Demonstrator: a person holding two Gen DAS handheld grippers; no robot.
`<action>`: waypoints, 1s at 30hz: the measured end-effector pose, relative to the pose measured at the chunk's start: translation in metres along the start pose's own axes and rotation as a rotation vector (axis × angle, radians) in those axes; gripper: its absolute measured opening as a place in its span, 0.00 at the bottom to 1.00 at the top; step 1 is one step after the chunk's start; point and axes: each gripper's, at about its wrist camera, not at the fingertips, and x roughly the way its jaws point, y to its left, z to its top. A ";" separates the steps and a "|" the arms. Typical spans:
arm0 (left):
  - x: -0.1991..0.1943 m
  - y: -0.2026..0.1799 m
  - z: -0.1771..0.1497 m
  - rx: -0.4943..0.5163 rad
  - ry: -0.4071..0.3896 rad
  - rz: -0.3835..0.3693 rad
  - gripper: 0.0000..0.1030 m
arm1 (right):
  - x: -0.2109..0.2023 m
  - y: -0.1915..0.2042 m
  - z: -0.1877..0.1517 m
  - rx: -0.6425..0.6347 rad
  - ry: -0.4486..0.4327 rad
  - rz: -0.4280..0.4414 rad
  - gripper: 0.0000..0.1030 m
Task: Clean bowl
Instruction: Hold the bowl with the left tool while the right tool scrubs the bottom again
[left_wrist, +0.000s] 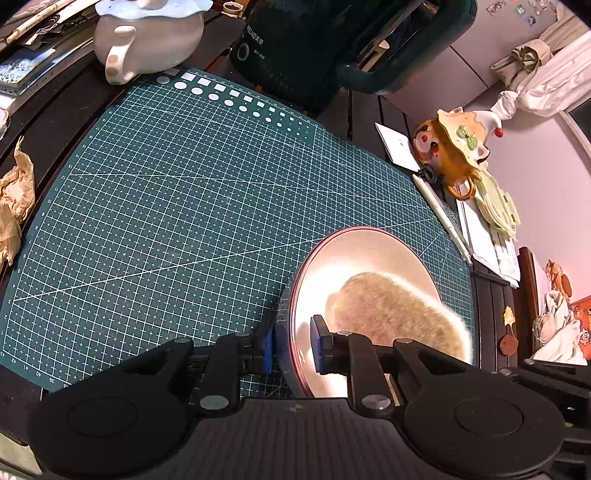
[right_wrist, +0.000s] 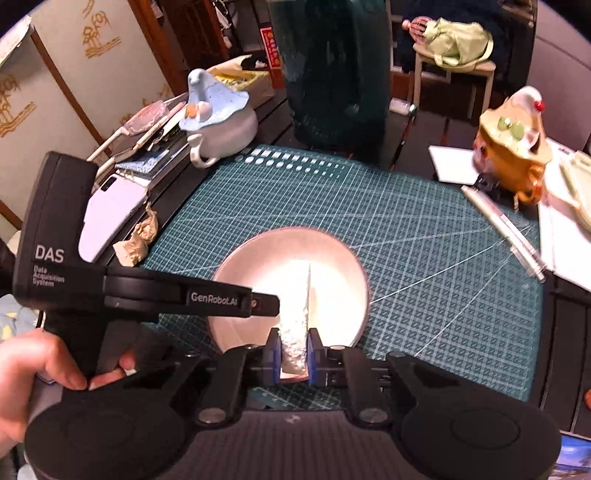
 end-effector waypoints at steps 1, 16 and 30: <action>0.000 0.000 0.000 0.001 0.000 0.000 0.18 | -0.003 -0.003 0.001 0.016 -0.004 0.011 0.12; -0.001 0.001 -0.002 0.005 -0.002 0.001 0.18 | 0.004 -0.030 0.005 0.200 -0.092 0.091 0.24; 0.000 0.001 -0.002 0.000 0.002 0.001 0.17 | 0.012 0.000 -0.005 0.061 -0.032 0.002 0.14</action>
